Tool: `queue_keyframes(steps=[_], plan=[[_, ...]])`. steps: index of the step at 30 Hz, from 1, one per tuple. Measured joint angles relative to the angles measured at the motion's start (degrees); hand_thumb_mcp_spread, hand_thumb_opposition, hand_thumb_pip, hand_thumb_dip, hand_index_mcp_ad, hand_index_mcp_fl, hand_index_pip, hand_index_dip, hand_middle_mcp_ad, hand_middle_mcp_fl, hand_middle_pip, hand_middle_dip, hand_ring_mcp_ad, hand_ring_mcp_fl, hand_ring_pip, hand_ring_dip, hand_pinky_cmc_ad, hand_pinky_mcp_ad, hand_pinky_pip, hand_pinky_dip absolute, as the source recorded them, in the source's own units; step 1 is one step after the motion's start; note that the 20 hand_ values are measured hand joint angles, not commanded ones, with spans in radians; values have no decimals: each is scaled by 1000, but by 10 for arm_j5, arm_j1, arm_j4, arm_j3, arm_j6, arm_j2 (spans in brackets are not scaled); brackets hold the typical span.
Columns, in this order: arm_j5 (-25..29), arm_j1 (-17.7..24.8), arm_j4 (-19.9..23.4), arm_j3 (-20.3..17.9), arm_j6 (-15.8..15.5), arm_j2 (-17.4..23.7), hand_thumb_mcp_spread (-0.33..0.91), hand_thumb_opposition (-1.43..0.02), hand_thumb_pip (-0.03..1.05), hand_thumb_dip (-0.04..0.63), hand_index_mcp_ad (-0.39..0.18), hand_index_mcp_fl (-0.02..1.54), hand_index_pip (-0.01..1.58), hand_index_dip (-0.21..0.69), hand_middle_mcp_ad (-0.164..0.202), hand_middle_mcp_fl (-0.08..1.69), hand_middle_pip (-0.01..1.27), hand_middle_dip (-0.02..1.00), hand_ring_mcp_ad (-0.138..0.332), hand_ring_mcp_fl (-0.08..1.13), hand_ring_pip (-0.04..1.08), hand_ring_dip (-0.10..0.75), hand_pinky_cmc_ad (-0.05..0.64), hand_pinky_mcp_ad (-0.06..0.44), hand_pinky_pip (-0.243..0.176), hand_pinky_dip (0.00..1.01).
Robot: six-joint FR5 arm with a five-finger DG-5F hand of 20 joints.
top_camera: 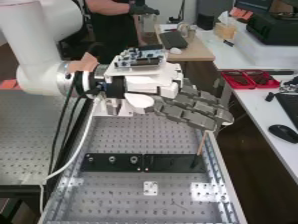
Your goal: Grab the drill bit and place it in the clear container
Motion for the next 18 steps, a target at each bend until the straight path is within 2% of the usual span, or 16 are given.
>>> queue_keyframes(steps=[6, 10, 15, 18], plan=[[1, 8, 1, -10, -4, 17, 654, -993, 532, 298, -208, 703, 1253, 124, 73, 216, 138, 171, 253, 61, 84, -21, 278, 201, -89, 178], [20, 17, 2, -17, -5, 34, 654, -995, 536, 298, -208, 707, 1248, 124, 75, 237, 138, 171, 253, 63, 87, -21, 278, 201, -89, 178], [-2, 21, 3, -22, -6, 44, 641, -1000, 539, 298, -208, 707, 1248, 124, 70, 237, 138, 171, 253, 63, 87, -21, 278, 201, -89, 178], [6, 24, 5, -26, -7, 51, 641, -1000, 539, 298, -208, 707, 1248, 124, 70, 237, 138, 171, 253, 63, 84, -21, 278, 201, -89, 178]])
